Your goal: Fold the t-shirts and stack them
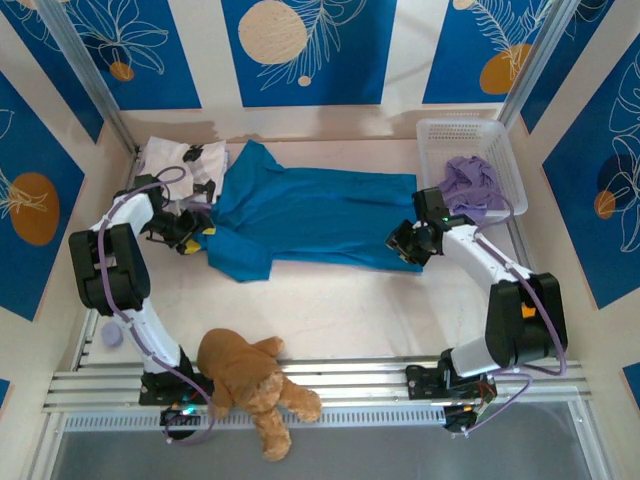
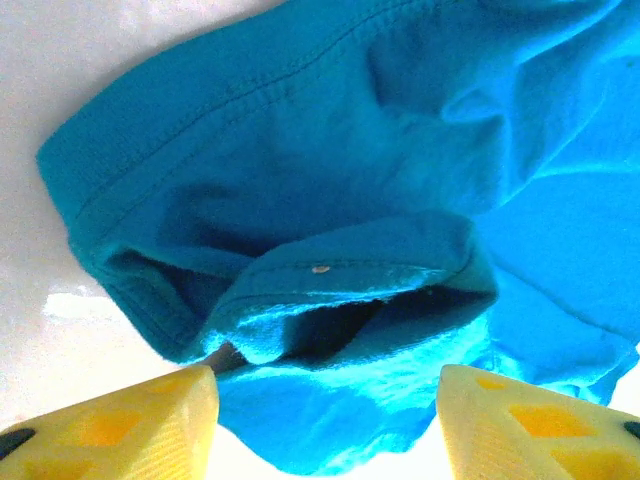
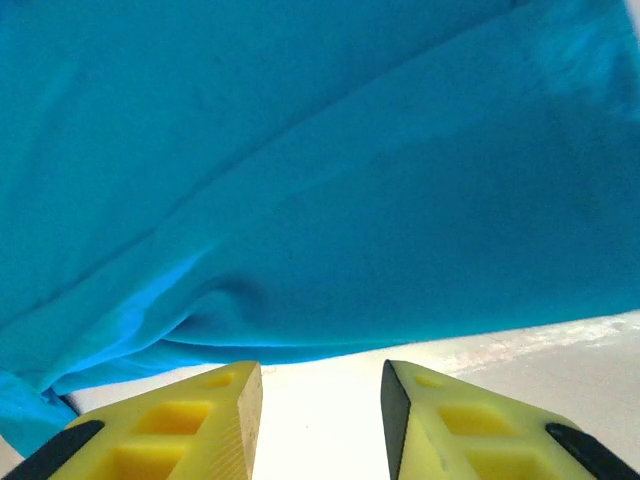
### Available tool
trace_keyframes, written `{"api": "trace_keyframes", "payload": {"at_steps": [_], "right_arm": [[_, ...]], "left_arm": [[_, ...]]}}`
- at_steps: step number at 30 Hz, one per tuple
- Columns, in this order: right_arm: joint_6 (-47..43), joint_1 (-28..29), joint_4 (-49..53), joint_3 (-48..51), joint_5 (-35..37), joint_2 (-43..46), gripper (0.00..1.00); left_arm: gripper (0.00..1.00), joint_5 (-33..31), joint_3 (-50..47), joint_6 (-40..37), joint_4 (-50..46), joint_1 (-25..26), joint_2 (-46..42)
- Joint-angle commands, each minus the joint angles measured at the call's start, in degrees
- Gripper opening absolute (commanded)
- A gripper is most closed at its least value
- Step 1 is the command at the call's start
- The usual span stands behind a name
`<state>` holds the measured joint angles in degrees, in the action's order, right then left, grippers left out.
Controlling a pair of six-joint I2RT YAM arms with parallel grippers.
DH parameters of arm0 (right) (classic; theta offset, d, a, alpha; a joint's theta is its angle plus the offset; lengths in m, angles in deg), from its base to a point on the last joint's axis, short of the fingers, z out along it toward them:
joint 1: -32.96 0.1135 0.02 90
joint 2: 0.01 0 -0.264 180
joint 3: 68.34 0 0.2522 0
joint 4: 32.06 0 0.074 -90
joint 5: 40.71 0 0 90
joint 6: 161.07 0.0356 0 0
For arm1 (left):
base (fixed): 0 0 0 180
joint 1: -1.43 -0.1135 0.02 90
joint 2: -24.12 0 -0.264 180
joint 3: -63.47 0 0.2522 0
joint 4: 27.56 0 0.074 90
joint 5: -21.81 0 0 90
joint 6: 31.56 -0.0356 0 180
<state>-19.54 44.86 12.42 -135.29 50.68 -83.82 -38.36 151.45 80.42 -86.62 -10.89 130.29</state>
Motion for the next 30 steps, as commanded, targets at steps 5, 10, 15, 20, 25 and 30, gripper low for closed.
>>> {"api": "trace_keyframes", "payload": {"at_steps": [5,10,15,20,25,30], "right_arm": [[1.21,0.61,-4.69,-1.36,-5.45,-5.12,0.38],[1.44,0.72,-6.05,-2.97,-7.31,-10.20,0.38],[0.75,0.33,-2.49,-3.06,-4.48,-11.01,0.38],[0.65,-1.40,-1.24,0.32,-3.00,-10.20,0.38],[-0.96,-3.15,1.06,3.39,0.08,-7.17,0.38],[-3.50,-5.69,2.70,4.90,0.58,-4.47,0.38]], "left_arm": [[0.61,1.17,-1.00,0.04,2.58,-0.91,1.55],[0.61,-1.09,-0.33,-1.86,2.56,-0.87,4.35],[0.62,-4.03,1.78,-4.56,1.01,-0.94,7.04],[0.62,-7.70,4.18,-6.84,-1.39,-1.31,8.01],[0.62,-11.51,4.64,-7.97,-2.64,-1.31,7.30],[0.63,-11.18,2.43,-7.87,-1.83,-1.31,6.20]]}}
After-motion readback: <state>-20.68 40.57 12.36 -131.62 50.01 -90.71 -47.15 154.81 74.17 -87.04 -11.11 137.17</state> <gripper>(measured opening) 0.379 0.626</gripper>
